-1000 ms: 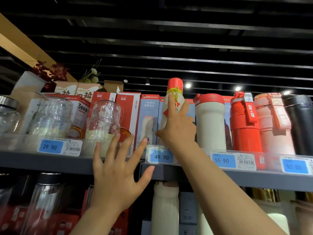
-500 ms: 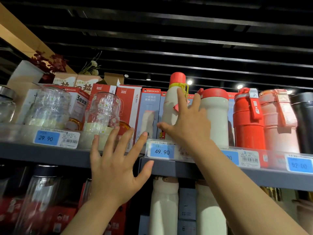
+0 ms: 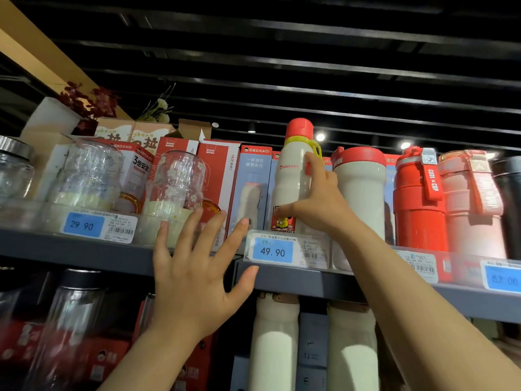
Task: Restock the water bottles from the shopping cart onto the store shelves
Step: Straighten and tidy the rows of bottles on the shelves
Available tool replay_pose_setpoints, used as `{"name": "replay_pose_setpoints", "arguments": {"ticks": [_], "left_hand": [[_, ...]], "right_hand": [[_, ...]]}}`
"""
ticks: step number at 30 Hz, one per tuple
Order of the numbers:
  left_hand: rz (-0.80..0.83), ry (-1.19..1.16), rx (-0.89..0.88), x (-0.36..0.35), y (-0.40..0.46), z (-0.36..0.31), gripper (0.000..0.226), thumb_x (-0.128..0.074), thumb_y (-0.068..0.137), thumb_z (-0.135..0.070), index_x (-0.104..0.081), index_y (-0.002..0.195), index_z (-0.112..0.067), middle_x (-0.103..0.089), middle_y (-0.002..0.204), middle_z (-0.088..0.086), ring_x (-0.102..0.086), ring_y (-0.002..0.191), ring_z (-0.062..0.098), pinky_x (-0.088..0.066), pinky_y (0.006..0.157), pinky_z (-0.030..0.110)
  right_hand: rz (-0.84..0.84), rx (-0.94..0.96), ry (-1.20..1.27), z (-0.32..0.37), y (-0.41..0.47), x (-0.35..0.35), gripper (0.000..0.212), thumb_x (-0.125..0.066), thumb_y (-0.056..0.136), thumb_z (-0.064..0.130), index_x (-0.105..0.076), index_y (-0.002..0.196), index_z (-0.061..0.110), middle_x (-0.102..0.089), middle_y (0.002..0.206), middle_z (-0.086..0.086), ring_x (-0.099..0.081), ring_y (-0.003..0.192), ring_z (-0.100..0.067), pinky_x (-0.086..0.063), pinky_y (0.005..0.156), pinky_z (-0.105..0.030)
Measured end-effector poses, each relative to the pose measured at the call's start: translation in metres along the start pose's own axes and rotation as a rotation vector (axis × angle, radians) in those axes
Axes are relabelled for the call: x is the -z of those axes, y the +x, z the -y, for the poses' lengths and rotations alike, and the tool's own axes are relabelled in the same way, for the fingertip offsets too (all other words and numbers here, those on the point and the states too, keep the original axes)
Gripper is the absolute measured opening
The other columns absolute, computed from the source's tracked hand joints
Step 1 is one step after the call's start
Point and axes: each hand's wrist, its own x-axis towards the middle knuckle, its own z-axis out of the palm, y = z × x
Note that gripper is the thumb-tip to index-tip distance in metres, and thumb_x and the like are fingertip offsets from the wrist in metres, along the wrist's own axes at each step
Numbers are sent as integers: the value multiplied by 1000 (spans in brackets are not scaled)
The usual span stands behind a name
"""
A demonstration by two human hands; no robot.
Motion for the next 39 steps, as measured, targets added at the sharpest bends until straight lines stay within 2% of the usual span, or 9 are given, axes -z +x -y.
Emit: {"name": "replay_pose_setpoints", "arguments": {"ticks": [4, 7, 10, 12, 14, 16, 22, 32, 39], "left_hand": [[-15, 11, -4, 0, 0, -1, 58, -33, 88, -56, -53, 133, -26, -56, 133, 7, -47, 126, 36, -26, 103, 63], [-16, 3, 0, 0, 0, -1, 58, -34, 88, -57, -53, 134, -27, -55, 133, 7, -46, 127, 36, -24, 103, 62], [-7, 3, 6, 1, 0, -2, 59, -27, 91, -58, -54, 134, -27, -56, 133, 6, -47, 127, 35, -24, 103, 61], [2, 7, 12, 0, 0, -1, 62, -21, 93, -60, -53, 134, -27, -55, 133, 6, -46, 128, 35, -24, 104, 61], [6, 8, 17, 0, 0, -1, 63, -20, 93, -61, -53, 134, -27, -55, 133, 7, -46, 128, 35, -23, 104, 61], [-6, 12, 16, 0, -1, -1, 61, -23, 92, -60, -54, 134, -27, -55, 133, 6, -46, 128, 35, -23, 104, 61], [-41, 16, 3, -1, 0, -1, 57, -38, 85, -53, -56, 132, -25, -57, 132, 7, -47, 126, 36, -25, 103, 62], [-29, 18, 12, 0, 0, -1, 59, -23, 92, -59, -51, 134, -28, -55, 133, 6, -45, 129, 34, -23, 104, 60], [15, 33, 13, 3, -1, -1, 55, -31, 90, -55, -44, 138, -32, -52, 135, 5, -41, 131, 33, -21, 105, 60]], "right_hand": [[-17, 1, -122, -2, -5, -2, 108, -80, 70, 38, -6, 148, 37, -20, 146, -6, -44, 119, -30, -44, 84, -35], [-215, 40, -541, 4, -15, -9, 107, -70, 73, 60, 1, 149, 35, -3, 157, -11, -26, 137, -35, -40, 96, -43], [-307, 89, -703, 14, -15, -21, 101, -67, 73, 64, -7, 148, 30, -22, 148, -14, -33, 128, -34, -41, 88, -40], [-262, 44, -676, 17, -9, -27, 101, -70, 72, 62, -10, 146, 29, -29, 142, -15, -42, 119, -35, -43, 81, -39], [-204, 2, -612, 16, -5, -29, 102, -73, 72, 57, -9, 146, 28, -25, 145, -18, -47, 116, -38, -46, 79, -39], [-161, -11, -515, 12, -4, -29, 103, -76, 73, 49, -8, 147, 29, -21, 149, -20, -50, 114, -41, -46, 78, -38], [-105, 6, -216, 6, -2, -15, 104, -83, 68, 35, -12, 145, 30, -36, 136, -13, -52, 110, -33, -39, 74, -33], [-99, 54, -130, 14, -3, -24, 90, -72, 79, 37, -13, 146, 28, -37, 132, -12, -49, 111, -33, -37, 74, -32], [-71, 72, -179, 14, -9, -23, 91, -71, 80, 41, -11, 147, 26, -34, 137, -14, -49, 112, -33, -40, 73, -34]]}}
